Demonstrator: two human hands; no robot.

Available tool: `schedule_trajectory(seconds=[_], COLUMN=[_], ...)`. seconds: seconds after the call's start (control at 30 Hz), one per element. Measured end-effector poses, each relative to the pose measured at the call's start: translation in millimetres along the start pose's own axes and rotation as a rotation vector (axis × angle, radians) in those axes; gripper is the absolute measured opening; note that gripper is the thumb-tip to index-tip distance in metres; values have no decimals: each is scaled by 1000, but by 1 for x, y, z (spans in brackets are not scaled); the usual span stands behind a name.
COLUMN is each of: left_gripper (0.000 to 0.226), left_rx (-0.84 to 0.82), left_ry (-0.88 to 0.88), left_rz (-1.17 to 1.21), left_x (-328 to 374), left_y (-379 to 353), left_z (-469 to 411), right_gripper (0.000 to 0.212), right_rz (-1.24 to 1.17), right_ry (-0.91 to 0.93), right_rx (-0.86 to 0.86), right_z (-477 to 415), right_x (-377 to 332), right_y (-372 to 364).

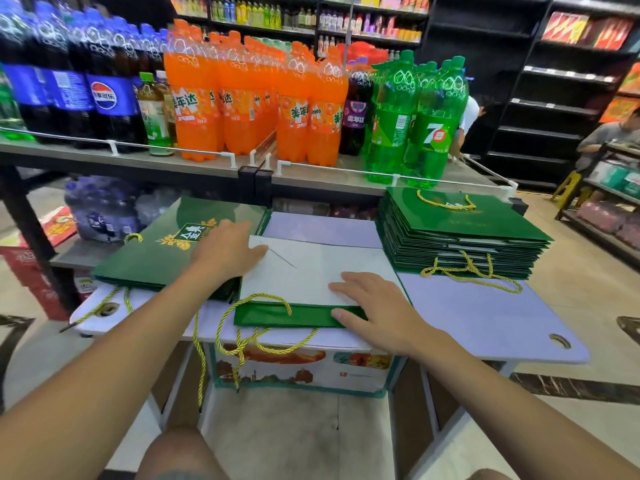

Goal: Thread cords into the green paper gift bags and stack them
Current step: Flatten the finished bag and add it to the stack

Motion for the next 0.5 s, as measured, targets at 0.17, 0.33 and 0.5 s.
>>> schedule_trajectory(seconds=[0.17,0.33,0.5], left_gripper=[62,63,35], left_rx=[-11,-294,-476], left_ry=[-95,-105,-171], left_rz=[-120,-402,82], left_x=[12,-7,-13], left_y=[25,12,9], left_z=[61,104,102], right_gripper=[67,63,67], right_rz=[9,18,13], right_ry=[-27,-25,-28], right_rx=[17,39,50], right_z=[-2,-3,-2], right_x=[9,12,12], right_y=[-12,-13,-13])
Point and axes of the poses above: each hand's wrist, its own z-axis away from the middle knuckle, its own y-axis out of the back of the hand, x = y × z, the point moved 8 cm from there along -z, towards the middle knuckle, and after that the axes turned 5 degrees about -z, right-handed, at the moved point
